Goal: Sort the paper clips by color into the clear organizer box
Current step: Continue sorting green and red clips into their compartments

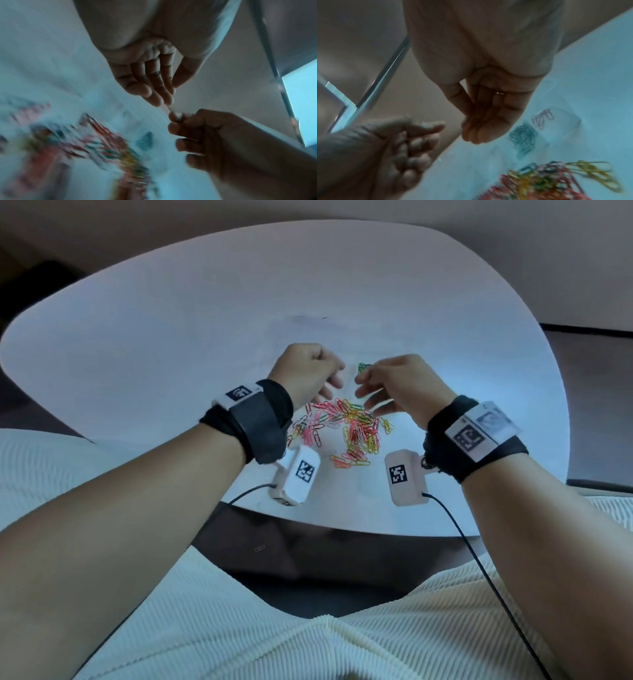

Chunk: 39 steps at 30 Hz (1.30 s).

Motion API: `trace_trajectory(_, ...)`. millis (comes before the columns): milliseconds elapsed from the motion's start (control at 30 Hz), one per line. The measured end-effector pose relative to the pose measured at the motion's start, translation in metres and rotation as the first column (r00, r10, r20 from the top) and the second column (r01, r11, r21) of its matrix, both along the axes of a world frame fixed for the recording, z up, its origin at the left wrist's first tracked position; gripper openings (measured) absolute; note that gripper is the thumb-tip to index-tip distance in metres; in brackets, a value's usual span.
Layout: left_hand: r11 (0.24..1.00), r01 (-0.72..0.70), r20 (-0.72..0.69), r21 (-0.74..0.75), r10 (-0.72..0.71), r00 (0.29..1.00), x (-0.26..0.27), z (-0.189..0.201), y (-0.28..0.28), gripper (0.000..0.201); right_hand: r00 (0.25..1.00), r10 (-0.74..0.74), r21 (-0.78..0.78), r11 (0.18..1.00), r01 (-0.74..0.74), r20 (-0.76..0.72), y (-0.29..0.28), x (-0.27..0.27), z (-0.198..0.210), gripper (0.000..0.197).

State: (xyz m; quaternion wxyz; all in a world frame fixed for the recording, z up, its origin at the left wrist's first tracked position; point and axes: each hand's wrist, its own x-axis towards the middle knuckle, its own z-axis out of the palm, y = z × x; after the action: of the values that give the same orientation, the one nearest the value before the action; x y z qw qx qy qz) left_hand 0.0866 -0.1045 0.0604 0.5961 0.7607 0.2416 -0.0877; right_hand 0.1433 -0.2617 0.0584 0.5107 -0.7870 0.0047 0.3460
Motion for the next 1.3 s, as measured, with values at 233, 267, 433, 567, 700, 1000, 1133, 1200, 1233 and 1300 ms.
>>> trace_trajectory(233, 0.725, 0.377, -0.246, 0.576, -0.286, 0.926, -0.025, -0.036, 0.004, 0.012, 0.788, 0.438, -0.513, 0.838, -0.185, 0.432, 0.006, -0.029, -0.057, 0.038)
trace_trajectory(267, 0.706, 0.393, -0.25, 0.589, -0.303, 0.92, -0.027, -0.041, 0.002, 0.013, 0.757, 0.475, -0.528, 0.824, -0.204, 0.449, 0.006, -0.033, -0.064, 0.035)
trace_trajectory(433, 0.67, 0.379, -0.191, 0.639, -0.339, 0.921, -0.027, -0.061, -0.004, 0.014, 0.667, 0.513, -0.551, 0.815, -0.18, 0.541, 0.0, -0.041, -0.084, 0.03)
trace_trajectory(567, 0.669, 0.364, -0.165, 0.648, -0.344, 0.925, -0.019, -0.072, -0.007, 0.014, 0.747, 0.368, -0.475, 0.876, -0.08, 0.553, -0.001, -0.035, -0.082, 0.036)
trace_trajectory(700, 0.671, 0.37, -0.183, 0.642, -0.334, 0.924, -0.011, -0.075, -0.01, 0.013, 0.856, 0.176, -0.392, 0.919, 0.033, 0.486, -0.002, -0.031, -0.081, 0.028)
trace_trajectory(1000, 0.674, 0.407, -0.245, 0.617, -0.327, 0.913, -0.01, -0.077, -0.015, 0.013, 0.83, 0.262, -0.502, 0.865, 0.024, 0.492, -0.008, -0.025, -0.087, 0.024)
trace_trajectory(1133, 0.688, 0.403, -0.224, 0.604, -0.339, 0.914, -0.013, -0.076, -0.012, 0.016, 0.766, 0.442, -0.664, 0.747, -0.027, 0.466, -0.01, -0.024, -0.091, 0.023)
trace_trajectory(1200, 0.702, 0.394, -0.211, 0.593, -0.337, 0.918, -0.015, -0.076, -0.011, 0.017, 0.781, 0.429, -0.66, 0.751, -0.029, 0.454, -0.009, -0.023, -0.09, 0.022)
trace_trajectory(1233, 0.715, 0.382, -0.198, 0.585, -0.331, 0.923, -0.017, -0.076, -0.01, 0.017, 0.797, 0.415, -0.654, 0.756, -0.033, 0.44, -0.009, -0.023, -0.09, 0.021)
trace_trajectory(1300, 0.756, 0.342, -0.165, 0.559, -0.302, 0.939, -0.019, -0.076, -0.008, 0.017, 0.814, 0.401, -0.654, 0.756, -0.035, 0.42, -0.008, -0.022, -0.089, 0.021)
